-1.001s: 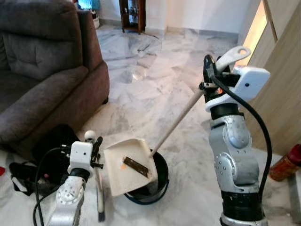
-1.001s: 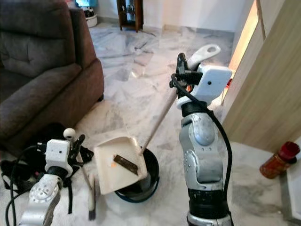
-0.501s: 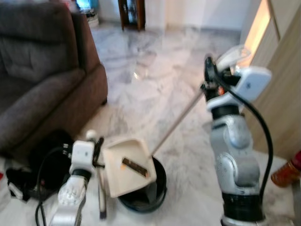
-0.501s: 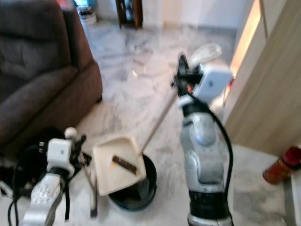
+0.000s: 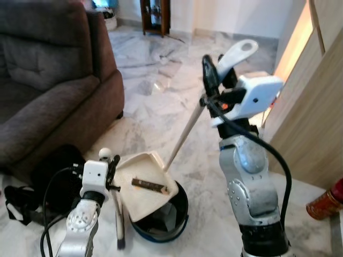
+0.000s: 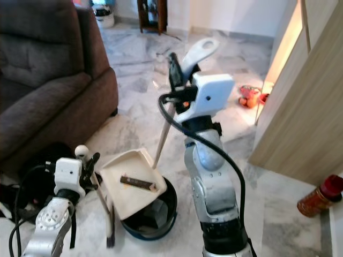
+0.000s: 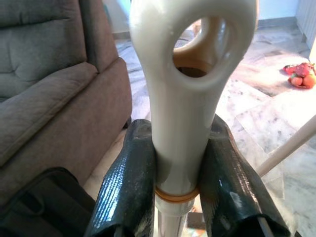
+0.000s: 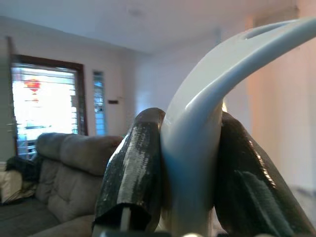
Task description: Sweep floor
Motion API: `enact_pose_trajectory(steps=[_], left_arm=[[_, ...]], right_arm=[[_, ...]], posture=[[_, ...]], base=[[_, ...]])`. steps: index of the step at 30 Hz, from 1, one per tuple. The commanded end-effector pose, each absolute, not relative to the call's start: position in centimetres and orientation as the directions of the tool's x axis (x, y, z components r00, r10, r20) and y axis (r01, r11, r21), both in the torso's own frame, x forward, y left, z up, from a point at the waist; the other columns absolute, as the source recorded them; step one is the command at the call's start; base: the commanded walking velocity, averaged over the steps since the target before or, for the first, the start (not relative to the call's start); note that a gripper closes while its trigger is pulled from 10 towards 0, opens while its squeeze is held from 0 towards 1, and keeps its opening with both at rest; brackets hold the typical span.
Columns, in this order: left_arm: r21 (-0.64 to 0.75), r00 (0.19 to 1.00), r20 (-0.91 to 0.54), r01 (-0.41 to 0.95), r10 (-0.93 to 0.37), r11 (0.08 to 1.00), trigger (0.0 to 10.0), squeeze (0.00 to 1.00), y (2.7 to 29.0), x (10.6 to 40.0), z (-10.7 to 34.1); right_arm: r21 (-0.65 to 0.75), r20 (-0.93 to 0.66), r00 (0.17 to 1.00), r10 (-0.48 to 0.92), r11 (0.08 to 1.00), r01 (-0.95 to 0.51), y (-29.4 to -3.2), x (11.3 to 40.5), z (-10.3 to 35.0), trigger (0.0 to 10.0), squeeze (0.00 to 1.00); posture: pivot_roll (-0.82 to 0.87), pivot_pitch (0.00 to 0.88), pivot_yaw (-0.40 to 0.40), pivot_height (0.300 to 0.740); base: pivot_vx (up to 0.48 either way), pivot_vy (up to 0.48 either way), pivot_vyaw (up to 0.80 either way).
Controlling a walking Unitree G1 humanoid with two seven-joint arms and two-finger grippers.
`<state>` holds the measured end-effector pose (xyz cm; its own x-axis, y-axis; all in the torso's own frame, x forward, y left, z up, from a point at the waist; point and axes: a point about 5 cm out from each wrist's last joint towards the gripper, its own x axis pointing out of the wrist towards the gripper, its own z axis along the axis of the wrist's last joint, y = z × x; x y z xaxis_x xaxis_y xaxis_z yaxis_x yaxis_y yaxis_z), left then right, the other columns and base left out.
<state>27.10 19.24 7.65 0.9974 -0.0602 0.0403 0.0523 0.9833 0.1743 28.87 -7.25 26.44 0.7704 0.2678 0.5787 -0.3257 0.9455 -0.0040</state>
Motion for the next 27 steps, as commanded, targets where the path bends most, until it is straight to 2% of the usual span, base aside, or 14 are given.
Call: enact_pose_trajectory(steps=[1,8,12,18,27], left_arm=[[0.182,0.994,0.093,0.045,-0.062,0.982,10.0,0.00,19.4,27.3,8.6],[0.181,0.993,0.094,0.048,-0.066,0.982,10.0,0.00,19.4,27.3,8.6],[0.189,0.993,0.098,0.053,-0.072,0.981,10.0,0.00,19.3,27.3,8.8],[0.189,0.993,0.098,0.050,-0.070,0.981,10.0,0.00,19.4,27.3,8.8],[0.187,0.993,0.098,0.052,-0.071,0.981,10.0,0.00,19.4,27.3,8.8]], right_arm=[[-0.032,0.665,0.699,0.264,0.945,-0.327,-7.2,27.8,28.1,10.0,0.00],[-0.127,0.686,0.648,0.330,0.932,-0.339,-5.9,27.1,28.0,10.0,0.00],[-0.284,0.685,0.579,0.443,0.894,-0.347,-4.1,26.1,27.6,10.0,0.00],[-0.328,0.672,0.548,0.497,0.864,-0.381,-3.0,25.5,27.0,10.0,0.00],[-0.312,0.655,0.540,0.529,0.840,-0.444,-2.2,24.9,26.2,10.0,0.00]], posture=[[0.11,0.057,0.043,0.740],[0.11,0.052,0.042,0.740],[0.12,0.057,0.042,0.740],[0.12,0.061,0.042,0.740],[0.12,0.065,0.041,0.740]], base=[[0.000,0.000,0.00],[0.000,0.000,0.00],[0.000,0.000,0.00],[0.000,0.000,0.00],[0.000,0.000,0.00]])
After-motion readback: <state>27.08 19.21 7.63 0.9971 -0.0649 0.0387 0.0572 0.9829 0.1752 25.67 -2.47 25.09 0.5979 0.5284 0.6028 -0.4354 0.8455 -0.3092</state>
